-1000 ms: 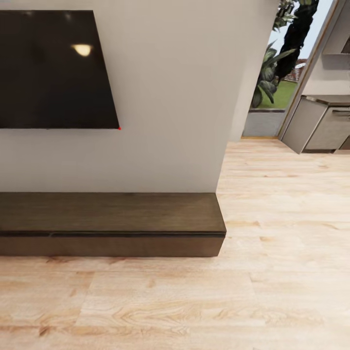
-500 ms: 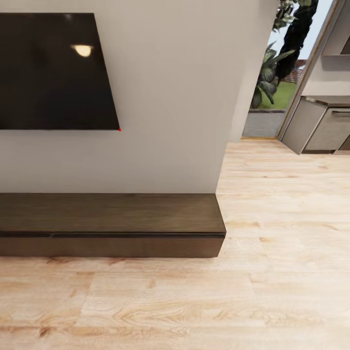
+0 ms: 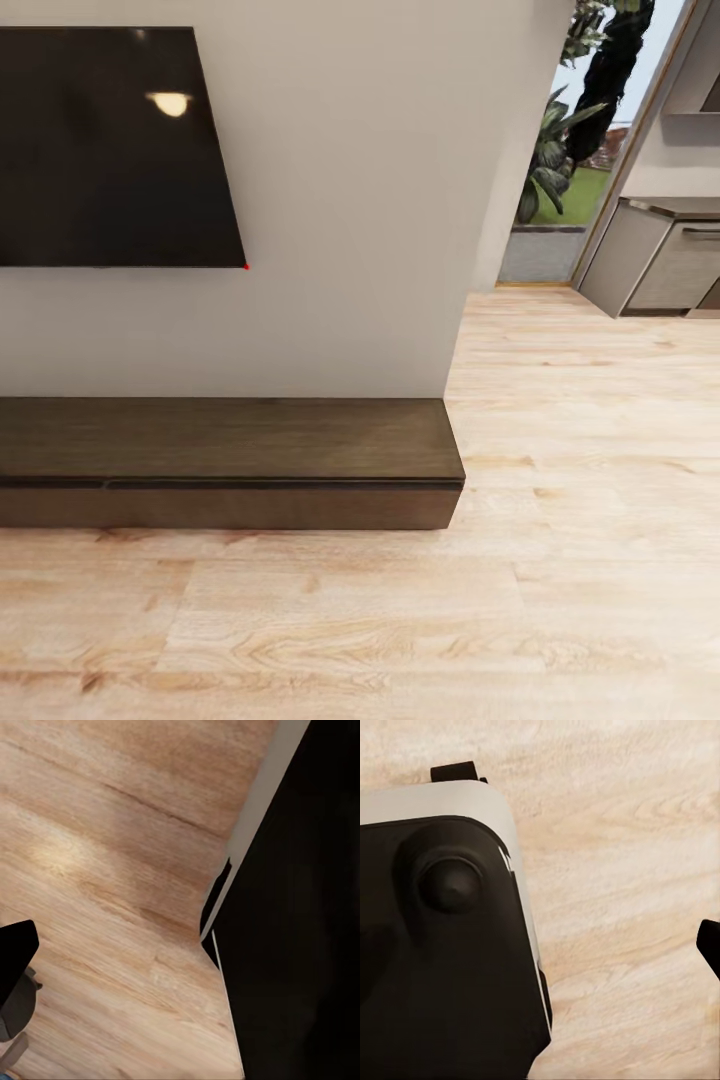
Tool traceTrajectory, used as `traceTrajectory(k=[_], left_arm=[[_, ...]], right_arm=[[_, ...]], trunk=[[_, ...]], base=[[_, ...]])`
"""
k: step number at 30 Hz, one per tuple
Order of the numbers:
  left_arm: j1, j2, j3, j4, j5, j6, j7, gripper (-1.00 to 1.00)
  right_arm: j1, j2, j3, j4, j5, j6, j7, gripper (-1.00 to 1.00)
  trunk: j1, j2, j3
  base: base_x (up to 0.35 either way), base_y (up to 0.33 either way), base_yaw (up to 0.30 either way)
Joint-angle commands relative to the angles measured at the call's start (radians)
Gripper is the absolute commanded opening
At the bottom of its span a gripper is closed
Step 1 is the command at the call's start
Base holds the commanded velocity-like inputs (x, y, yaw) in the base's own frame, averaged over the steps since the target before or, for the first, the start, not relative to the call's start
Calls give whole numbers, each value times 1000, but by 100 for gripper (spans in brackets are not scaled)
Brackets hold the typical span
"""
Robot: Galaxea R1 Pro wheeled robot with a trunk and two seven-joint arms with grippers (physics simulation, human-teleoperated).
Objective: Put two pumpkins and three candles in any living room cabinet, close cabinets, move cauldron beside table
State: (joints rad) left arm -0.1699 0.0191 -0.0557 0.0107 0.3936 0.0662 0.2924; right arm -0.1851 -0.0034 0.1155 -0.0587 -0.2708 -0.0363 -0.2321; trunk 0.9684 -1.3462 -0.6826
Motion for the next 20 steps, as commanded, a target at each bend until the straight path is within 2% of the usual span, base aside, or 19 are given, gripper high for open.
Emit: traceTrajectory(k=[1,20], left_arm=[[-1,-1,-7,1,5,3,2,100],[0,-4,-6,0,4,3,2,100]], right_arm=[[1,0,9,0,-11,-3,-2,100],[4,0,9,0,-10,-4,-2,100]], trunk=[[0,0,-1],[0,0,-1]], base=[[0,0,0],[0,0,0]])
